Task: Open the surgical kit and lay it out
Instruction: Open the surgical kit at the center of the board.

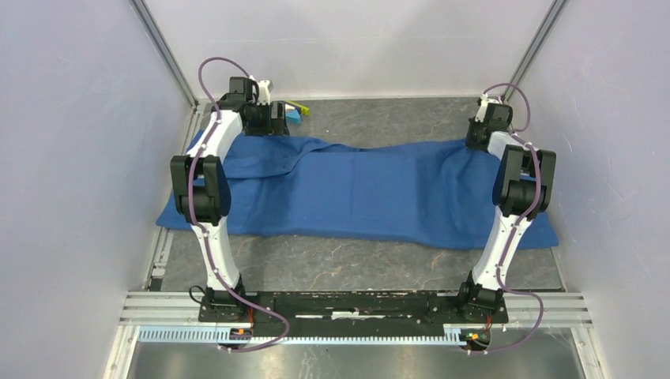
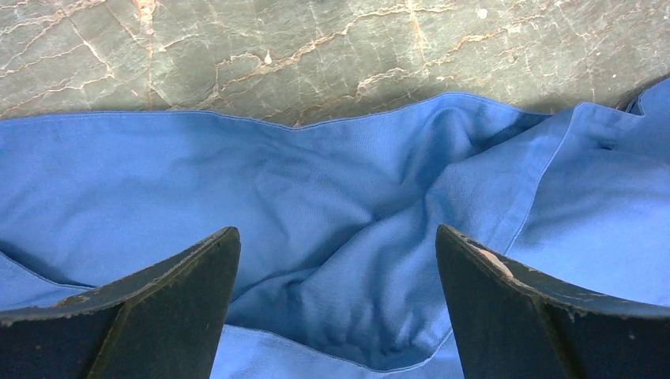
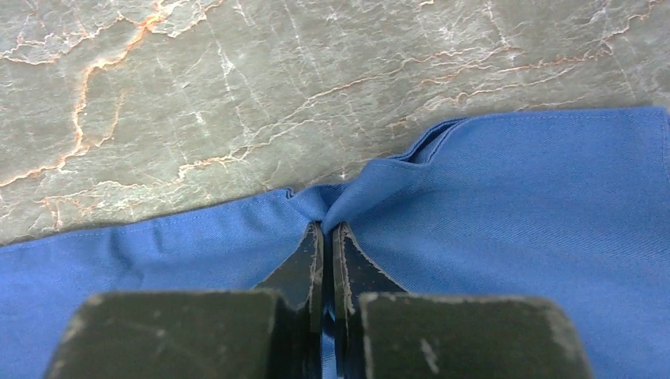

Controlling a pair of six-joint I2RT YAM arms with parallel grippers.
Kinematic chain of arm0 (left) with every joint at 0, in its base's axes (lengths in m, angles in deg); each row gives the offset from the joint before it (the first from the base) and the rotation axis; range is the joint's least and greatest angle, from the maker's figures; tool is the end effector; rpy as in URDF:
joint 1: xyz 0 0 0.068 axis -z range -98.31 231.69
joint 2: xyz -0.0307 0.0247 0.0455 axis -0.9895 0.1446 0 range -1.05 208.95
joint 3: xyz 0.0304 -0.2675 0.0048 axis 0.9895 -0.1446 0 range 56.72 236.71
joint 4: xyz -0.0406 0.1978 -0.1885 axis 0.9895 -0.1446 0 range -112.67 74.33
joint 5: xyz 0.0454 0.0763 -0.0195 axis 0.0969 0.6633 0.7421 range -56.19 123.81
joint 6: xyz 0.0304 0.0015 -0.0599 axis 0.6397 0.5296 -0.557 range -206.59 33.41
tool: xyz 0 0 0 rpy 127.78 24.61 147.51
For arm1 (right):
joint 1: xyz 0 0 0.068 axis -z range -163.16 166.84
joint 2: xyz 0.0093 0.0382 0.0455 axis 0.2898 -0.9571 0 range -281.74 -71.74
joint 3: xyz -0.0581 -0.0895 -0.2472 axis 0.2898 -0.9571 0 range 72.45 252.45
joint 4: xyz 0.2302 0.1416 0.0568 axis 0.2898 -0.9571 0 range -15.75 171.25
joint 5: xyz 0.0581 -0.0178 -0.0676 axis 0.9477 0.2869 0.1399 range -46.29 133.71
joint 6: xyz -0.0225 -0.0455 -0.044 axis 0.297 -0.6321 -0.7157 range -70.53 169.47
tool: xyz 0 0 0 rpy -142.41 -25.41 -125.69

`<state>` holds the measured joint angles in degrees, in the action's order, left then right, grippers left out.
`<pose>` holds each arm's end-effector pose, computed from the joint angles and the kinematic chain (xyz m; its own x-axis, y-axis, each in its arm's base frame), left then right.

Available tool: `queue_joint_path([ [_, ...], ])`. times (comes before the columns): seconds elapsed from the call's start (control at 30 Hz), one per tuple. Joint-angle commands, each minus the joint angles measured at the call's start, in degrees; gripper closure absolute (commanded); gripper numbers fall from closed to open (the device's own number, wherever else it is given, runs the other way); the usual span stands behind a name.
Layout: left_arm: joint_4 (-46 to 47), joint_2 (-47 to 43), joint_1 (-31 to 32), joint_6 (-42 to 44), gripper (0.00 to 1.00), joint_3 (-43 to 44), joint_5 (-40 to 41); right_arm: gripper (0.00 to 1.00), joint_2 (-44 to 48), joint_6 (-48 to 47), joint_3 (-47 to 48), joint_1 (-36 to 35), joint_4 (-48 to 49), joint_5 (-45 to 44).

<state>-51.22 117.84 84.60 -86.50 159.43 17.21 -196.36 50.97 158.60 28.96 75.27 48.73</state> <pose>0.4892 -0.0402 0.2281 -0.7837 0.0414 -0.6198 0.2267 0.9480 -0.2232 0.4900 -0.1004 0.1234 -0.6805 0.1728 -0.7121 0.1659 0.9829 0.0799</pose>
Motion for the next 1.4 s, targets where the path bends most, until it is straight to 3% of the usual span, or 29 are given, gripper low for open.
queue_joint_path([
  [0.0, 0.6, -3.1, -0.3, 2.3, 0.00, 0.1, -0.6, 1.00, -1.8, -0.5, -1.6, -0.4, -4.7, 3.3],
  [0.23, 0.6, -2.3, -0.3, 3.0, 0.00, 0.6, -0.4, 1.00, 5.4, -3.0, -4.6, -0.4, 1.1, 8.8],
  [0.67, 0.6, -2.2, -0.2, 3.9, 0.00, 0.8, -1.1, 1.00, 27.3, -10.6, -24.0, -0.5, 15.8, 15.1],
  [1.03, 0.6, -3.3, -0.3, 3.9, 0.00, 0.5, -2.5, 1.00, 41.7, -20.6, -40.9, -0.5, 15.8, 16.0],
  [1.37, 0.6, -4.1, -0.3, 5.1, 0.00, -0.5, -2.6, 1.00, 52.5, -26.4, -47.3, -0.4, 7.5, 17.7],
])
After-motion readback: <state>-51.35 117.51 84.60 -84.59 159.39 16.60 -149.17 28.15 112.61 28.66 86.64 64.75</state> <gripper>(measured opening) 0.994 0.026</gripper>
